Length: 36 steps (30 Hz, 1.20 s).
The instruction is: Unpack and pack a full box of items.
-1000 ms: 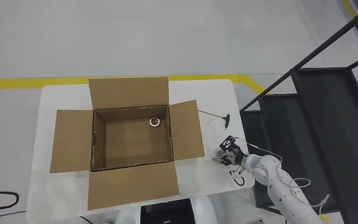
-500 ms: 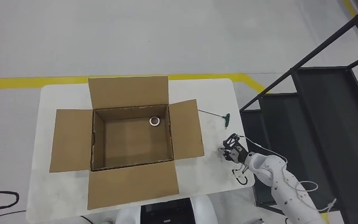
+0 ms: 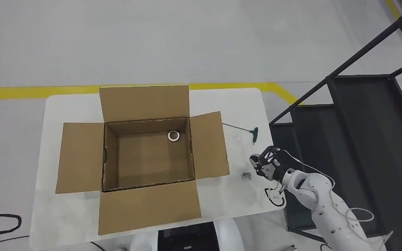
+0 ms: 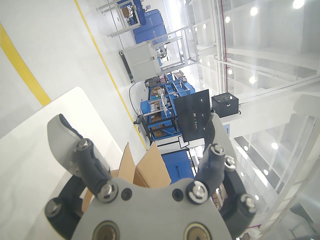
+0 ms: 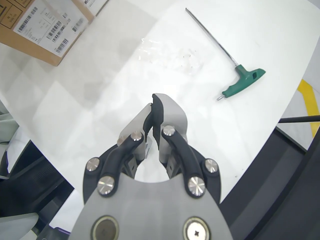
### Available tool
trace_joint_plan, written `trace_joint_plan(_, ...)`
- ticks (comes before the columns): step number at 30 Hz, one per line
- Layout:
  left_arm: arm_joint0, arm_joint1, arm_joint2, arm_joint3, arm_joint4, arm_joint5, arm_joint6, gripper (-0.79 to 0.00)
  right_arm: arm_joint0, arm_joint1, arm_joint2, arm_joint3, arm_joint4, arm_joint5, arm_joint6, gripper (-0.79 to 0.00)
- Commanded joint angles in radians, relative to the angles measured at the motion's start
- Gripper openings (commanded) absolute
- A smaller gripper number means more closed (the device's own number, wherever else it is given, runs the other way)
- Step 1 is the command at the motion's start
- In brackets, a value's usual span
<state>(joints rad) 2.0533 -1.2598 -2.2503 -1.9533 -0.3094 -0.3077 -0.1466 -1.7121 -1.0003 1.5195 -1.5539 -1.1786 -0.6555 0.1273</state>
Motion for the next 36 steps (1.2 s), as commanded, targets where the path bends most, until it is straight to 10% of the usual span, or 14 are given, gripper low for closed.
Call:
trace_joint_plan(1,0.0,0.0,0.0,0.0,0.0,0.0,0.0,0.0,-0.007,0.005,0.013,-0.007,-0.015,-0.047,-0.003,0.0)
trace_joint_plan(15,0.0,0.0,0.0,0.0,0.0,0.0,0.0,0.0,-0.081,0.033,0.033,-0.068,-0.335,-0.141,-0.073,0.0)
trace_joint_plan(36,-0.063,-0.001,0.049,-0.063,0.072,0.073,0.021,0.0,-0.04,0.029,-0.009,-0.042,-0.31,-0.159,-0.132,0.0)
